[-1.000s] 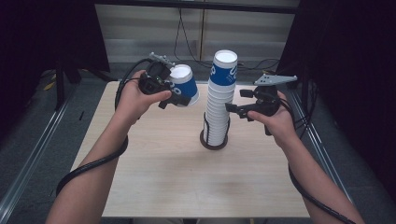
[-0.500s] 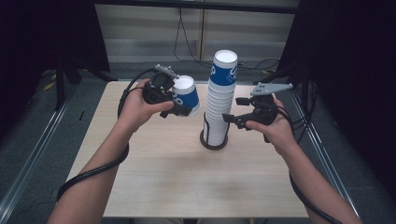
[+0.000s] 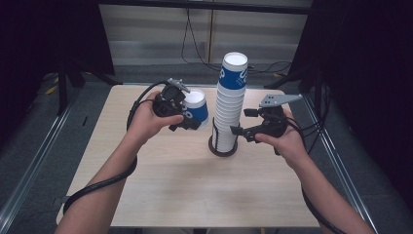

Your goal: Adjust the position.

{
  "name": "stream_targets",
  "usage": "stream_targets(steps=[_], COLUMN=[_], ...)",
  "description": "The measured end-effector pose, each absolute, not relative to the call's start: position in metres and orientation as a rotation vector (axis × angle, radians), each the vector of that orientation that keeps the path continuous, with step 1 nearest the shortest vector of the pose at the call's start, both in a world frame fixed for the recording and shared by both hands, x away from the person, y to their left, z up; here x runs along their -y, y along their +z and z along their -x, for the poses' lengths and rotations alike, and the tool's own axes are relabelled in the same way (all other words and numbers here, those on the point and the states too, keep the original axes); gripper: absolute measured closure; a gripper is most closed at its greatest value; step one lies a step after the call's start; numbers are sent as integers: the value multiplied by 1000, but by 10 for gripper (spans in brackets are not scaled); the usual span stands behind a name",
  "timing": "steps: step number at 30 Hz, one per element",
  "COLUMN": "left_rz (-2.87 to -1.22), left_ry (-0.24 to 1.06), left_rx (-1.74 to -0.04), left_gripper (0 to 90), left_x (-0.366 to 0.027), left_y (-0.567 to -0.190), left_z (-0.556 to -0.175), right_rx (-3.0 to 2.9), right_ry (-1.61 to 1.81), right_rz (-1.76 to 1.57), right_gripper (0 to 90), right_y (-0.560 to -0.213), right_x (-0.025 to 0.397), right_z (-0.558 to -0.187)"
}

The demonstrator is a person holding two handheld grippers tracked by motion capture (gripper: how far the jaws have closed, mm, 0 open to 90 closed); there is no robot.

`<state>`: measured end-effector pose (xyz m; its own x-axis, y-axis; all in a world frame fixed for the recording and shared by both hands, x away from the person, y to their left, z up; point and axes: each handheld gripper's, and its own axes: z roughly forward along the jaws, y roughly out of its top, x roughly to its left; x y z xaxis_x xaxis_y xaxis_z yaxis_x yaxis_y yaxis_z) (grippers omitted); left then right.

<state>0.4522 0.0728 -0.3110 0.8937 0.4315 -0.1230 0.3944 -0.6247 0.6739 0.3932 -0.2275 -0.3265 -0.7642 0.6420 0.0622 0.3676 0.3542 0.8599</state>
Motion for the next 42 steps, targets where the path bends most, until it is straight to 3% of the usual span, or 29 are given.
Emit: stream_targets(steps=[42], left_rz=[-2365], left_ry=[-25], left_rx=[-460], left_gripper=[228], left_x=[-31], left_y=[-358], left_z=[-421], right_rx=[-2375], right_ry=[1419], right_rz=[-853], right_gripper=[148], right_y=[-337], right_x=[222], right_z=[-376])
